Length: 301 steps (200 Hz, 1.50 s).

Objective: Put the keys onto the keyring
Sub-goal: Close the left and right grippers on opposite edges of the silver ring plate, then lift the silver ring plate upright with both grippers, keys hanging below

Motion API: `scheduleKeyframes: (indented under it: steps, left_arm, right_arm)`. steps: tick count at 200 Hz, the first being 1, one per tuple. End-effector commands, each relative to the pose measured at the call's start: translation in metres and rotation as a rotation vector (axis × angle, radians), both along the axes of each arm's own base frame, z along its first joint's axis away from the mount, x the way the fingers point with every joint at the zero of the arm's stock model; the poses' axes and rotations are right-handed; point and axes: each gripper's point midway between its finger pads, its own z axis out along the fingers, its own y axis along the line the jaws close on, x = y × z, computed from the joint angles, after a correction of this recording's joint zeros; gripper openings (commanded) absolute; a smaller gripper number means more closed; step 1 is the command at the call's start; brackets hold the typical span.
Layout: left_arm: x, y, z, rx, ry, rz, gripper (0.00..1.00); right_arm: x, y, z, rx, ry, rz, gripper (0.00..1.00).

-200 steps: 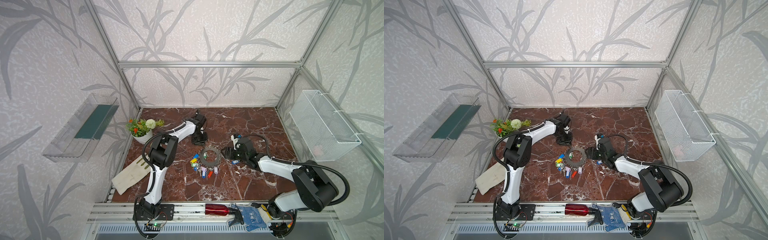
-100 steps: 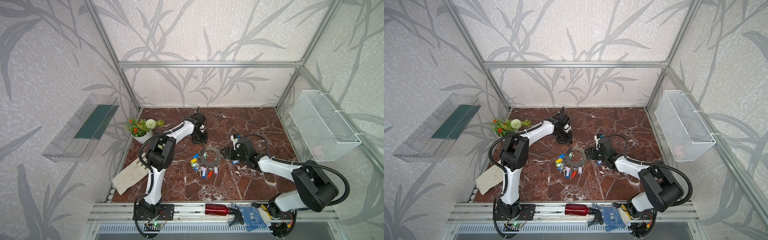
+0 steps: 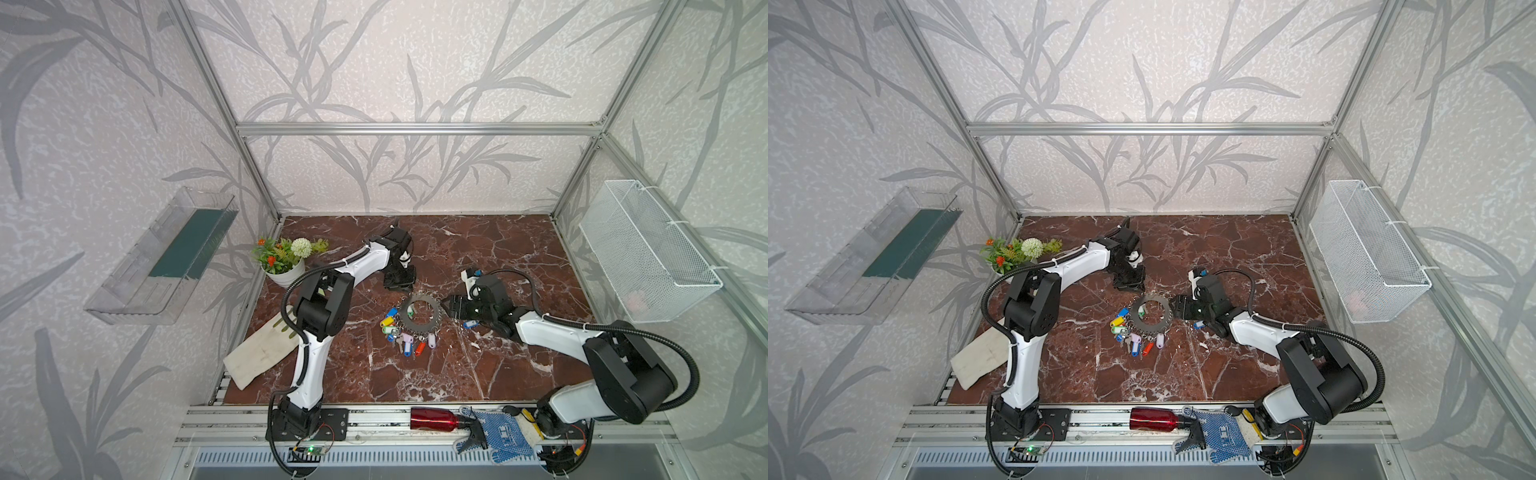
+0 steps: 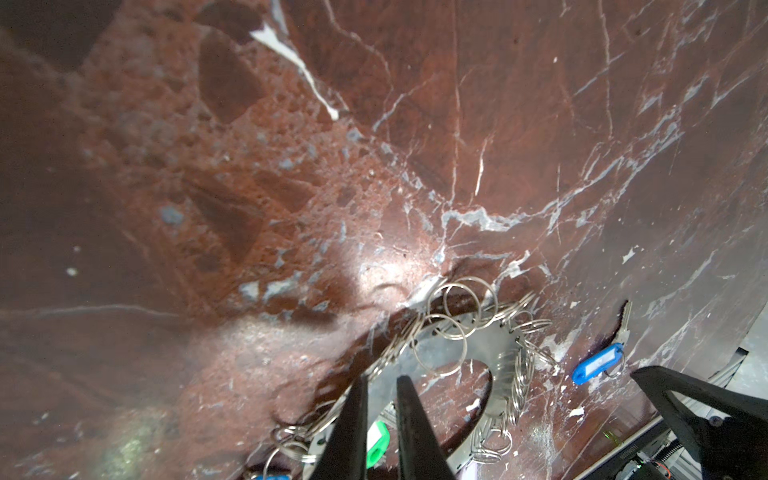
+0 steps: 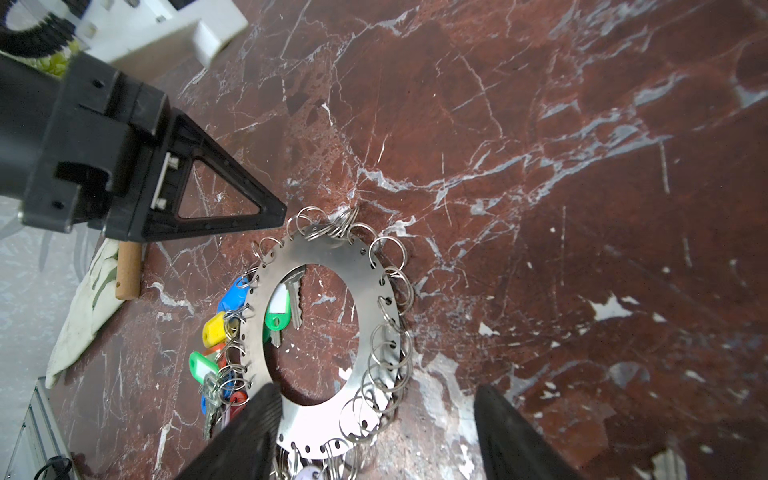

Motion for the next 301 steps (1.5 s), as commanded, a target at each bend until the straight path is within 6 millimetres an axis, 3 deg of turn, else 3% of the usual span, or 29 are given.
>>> scheduleKeyframes:
  steps: [1, 144, 206, 239, 265, 301]
  left_arm:
    - [-0.005, 0.000, -0.009, 0.014, 0.031, -0.019, 0.16]
    - [-0.009, -0.009, -0.016, -0.018, 0.065, -0.043, 0.12]
    - [-0.006, -0.014, -0.007, -0.047, 0.054, -0.036, 0.03]
    - [-0.013, -0.010, 0.026, -0.017, 0.001, -0.003, 0.00]
    - [-0.020, 0.011, 0.058, 0.126, -0.160, 0.002, 0.00]
    - [-0.026, 0.019, 0.093, 0.212, -0.366, -0.028, 0.00]
  right_arm:
    - [0.005, 0.006, 0.011, 0.027, -0.028, 0.009, 0.74]
    - [0.005, 0.008, 0.010, 0.032, -0.022, 0.015, 0.74]
    - [0.005, 0.007, 0.009, 0.031, -0.022, 0.013, 0.74]
    - [0.006, 0.006, 0.010, 0.018, -0.030, 0.010, 0.74]
    - [0.006, 0.004, 0.016, 0.017, -0.046, 0.007, 0.75]
    - [0.008, 0.002, 0.030, 0.039, -0.084, -0.006, 0.75]
